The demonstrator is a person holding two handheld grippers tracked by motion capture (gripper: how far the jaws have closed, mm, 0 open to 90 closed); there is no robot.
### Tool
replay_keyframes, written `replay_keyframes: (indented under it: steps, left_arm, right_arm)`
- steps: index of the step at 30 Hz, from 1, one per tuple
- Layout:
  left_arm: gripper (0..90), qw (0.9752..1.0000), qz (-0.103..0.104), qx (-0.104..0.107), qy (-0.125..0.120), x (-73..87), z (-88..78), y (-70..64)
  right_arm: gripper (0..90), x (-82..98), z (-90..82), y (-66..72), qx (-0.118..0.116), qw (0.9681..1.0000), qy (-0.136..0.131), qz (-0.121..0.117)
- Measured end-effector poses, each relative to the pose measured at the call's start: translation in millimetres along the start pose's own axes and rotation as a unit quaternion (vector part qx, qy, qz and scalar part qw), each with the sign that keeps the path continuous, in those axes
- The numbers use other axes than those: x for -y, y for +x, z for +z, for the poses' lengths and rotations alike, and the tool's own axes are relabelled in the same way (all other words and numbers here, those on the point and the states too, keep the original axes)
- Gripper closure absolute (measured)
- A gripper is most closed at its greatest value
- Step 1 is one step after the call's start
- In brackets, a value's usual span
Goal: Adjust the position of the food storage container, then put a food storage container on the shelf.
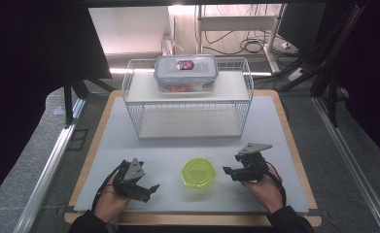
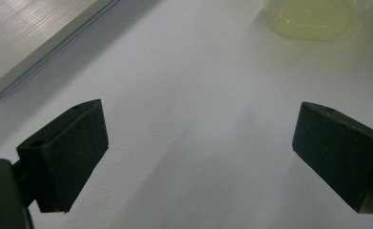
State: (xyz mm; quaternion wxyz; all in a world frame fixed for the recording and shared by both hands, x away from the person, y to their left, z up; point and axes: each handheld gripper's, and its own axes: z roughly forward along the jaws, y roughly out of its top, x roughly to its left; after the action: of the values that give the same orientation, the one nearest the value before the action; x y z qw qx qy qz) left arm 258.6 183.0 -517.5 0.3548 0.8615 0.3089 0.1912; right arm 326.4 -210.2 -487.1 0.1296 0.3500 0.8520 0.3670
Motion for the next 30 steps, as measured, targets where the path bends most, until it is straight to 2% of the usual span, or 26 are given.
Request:
replay_keyframes:
  steps: [5, 6, 7, 10, 17, 20, 21, 22, 25, 29, 30]
  left_arm:
    - [4.7, 1.0, 0.001, -0.001, 0.0, -0.3, -0.1, -0.5]
    - [4.6, 1.0, 0.001, -0.001, 0.0, -0.3, -0.1, -0.5]
    - [4.7, 1.0, 0.001, -0.001, 0.001, -0.1, 0.4, -0.6]
    - [4.7, 1.0, 0.002, 0.0, 0.002, 0.3, 0.5, -0.3]
    - [4.7, 1.0, 0.002, 0.0, 0.003, -0.2, 1.0, -1.3]
    - [4.7, 1.0, 0.004, -0.001, 0.004, -0.5, 1.2, -1.7]
    - [4.7, 1.0, 0.004, -0.001, 0.004, -0.5, 1.2, -1.7]
    - [4.6, 1.0, 0.004, 0.0, 0.003, -0.9, 1.1, -2.1]
    - [4.6, 1.0, 0.005, 0.0, 0.003, -1.1, 1.3, -2.5]
    - [4.7, 1.0, 0.008, 0.0, 0.005, -1.4, 1.7, -3.0]
    - [4.7, 1.0, 0.008, 0.0, 0.005, -1.4, 1.7, -3.0]
  right_arm:
    - [15.5, 0.2, -2.1, -0.7, 0.005, 0.9999, -0.012, 0.005]
    - [15.5, 0.2, -2.1, -0.7, 0.005, 0.9999, -0.012, 0.005]
    - [10.3, 0.4, -2.2, -0.6, 0.004, 0.9998, -0.016, 0.011]
    - [5.9, 1.3, -1.6, -1.2, 0.005, 0.9997, -0.012, 0.019]
    - [4.9, -1.9, -2.3, 1.3, 0.002, 0.9996, -0.016, 0.025]
    - [2.5, -7.4, -7.4, 6.0, -0.019, 0.9989, -0.035, 0.026]
    - [2.5, -7.4, -7.4, 6.0, -0.019, 0.9989, -0.035, 0.026]
    - [2.4, -10.5, -9.7, 8.8, -0.031, 0.9982, -0.043, 0.027]
    - [4.3, -13.3, -9.6, 12.2, -0.034, 0.9982, -0.042, 0.025]
    - [12.6, -18.5, -5.6, 16.0, -0.063, 0.9964, -0.038, 0.043]
    - [12.6, -18.5, -5.6, 16.0, -0.063, 0.9964, -0.038, 0.043]
